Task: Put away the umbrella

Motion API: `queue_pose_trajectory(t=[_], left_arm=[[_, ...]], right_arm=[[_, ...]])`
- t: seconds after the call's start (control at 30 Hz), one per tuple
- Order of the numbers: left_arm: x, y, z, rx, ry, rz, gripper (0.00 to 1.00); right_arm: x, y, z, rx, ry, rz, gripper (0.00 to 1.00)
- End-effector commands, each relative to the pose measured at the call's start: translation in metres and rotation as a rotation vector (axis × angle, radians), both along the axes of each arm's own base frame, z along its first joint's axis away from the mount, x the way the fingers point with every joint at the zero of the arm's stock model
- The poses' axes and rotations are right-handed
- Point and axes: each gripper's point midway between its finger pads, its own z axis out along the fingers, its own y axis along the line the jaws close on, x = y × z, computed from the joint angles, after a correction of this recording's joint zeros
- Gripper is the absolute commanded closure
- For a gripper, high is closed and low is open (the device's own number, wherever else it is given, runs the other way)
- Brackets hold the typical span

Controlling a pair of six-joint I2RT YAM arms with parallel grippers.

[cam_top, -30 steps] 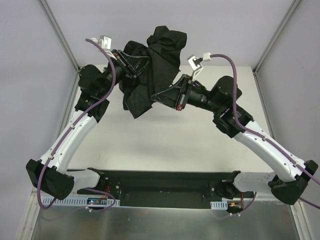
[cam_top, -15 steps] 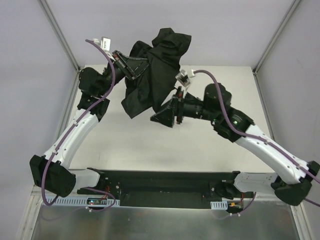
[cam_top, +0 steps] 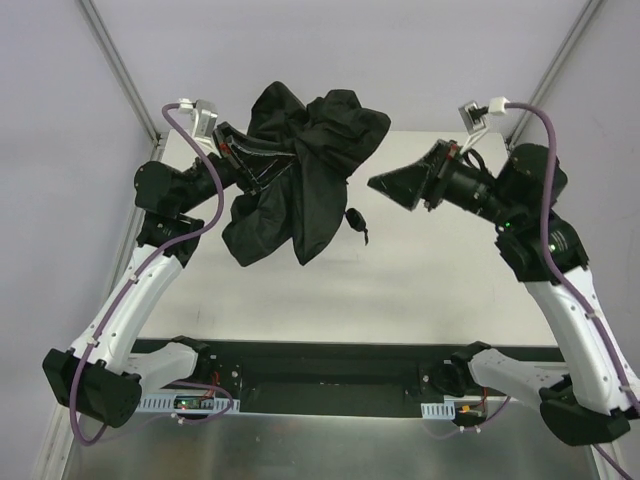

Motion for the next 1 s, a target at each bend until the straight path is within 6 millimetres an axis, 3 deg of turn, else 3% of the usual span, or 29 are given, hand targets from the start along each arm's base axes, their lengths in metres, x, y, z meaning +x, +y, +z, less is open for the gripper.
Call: queue_pose_trajectory(t=[0.0,0.17,0.37,0.4,0.43,0.53,0.6,0.8,0.87,0.97], left_arm=[[-0.020,0.004,0.026,-0.001,-0.186,-0.017,1.00],[-0.024,0.003,0.030,-0.009,-0.204,-0.039,1.00],[-0.027,-0.002,0.029,-0.004,-0.192,-0.092,1.00],[-0.028,-0.003,0.029,-0.001,-0.193,-0.104,1.00],[-0.027,-0.004,0.030,-0.002,-0.191,-0.108,1.00],[-0.022,-0.003,0.031,-0.004,-0.196,-0.089,1.00],[-0.016,-0.003,0.035,-0.011,-0.200,-0.071,1.00],[0.032,0.011,0.042,-0.092,-0.174,0.141,1.00],[0.050,0.016,0.047,-0.121,-0.160,0.213,1.00],[0.065,0.018,0.060,-0.171,-0.162,0.243,1.00]], right_arm=[[0.020,0.015,0.027,0.169,0.127,0.031,0.13],[0.046,0.022,0.019,0.189,0.166,0.019,0.29],[0.066,0.011,0.027,0.207,0.113,0.013,0.32],[0.066,0.012,0.032,0.215,0.097,0.026,0.37],[0.065,0.015,0.035,0.219,0.086,0.056,0.49],[0.052,0.022,0.049,0.264,0.048,0.158,0.71],[0.041,0.023,0.055,0.300,0.040,0.215,0.98],[-0.009,0.021,0.062,0.307,0.084,0.355,1.00],[-0.027,0.030,0.064,0.327,0.120,0.427,1.00],[-0.049,0.061,0.061,0.322,0.151,0.554,1.00]])
